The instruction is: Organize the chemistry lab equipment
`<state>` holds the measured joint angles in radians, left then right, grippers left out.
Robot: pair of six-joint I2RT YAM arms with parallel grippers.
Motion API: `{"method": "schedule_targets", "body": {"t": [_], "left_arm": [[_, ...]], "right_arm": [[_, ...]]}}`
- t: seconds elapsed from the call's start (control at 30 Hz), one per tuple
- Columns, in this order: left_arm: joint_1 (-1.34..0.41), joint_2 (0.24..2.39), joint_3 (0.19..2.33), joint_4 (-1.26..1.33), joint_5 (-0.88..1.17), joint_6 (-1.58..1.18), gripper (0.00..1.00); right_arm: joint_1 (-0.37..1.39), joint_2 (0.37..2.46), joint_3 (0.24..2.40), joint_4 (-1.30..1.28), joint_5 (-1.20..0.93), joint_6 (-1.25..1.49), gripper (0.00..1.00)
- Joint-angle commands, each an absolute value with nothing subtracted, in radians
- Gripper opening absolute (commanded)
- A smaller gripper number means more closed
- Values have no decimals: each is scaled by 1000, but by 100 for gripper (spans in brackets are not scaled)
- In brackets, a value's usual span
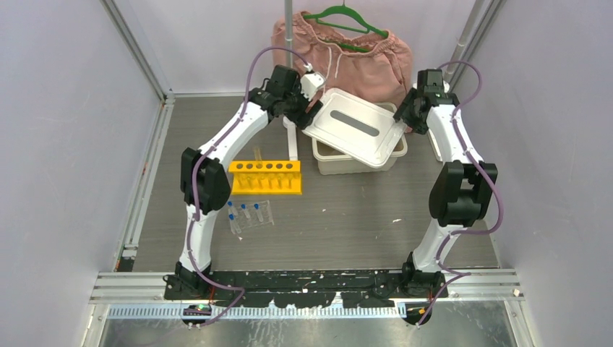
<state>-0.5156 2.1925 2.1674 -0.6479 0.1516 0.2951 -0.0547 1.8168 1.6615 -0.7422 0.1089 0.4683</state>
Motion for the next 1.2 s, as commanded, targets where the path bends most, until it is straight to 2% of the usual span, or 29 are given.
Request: {"method": "schedule_targets", "body": {"t": [0.0,0.53,0.83,1.17], "left_arm": [[-521,2095,2085,-674,180,302,79],[-537,2049,1985,-657,229,244,77],[-548,2003,1896,-656,270,209,77],[-590,1986,1856,-640,287,177,77]], "right_arm": [[-61,1855,1722,-747,151,443,62],[-61,1975,1835,-707,117,462,69],[-69,1980,1788,-615,89,486,73],[-84,2004,1827,-641,58,458,78]]}}
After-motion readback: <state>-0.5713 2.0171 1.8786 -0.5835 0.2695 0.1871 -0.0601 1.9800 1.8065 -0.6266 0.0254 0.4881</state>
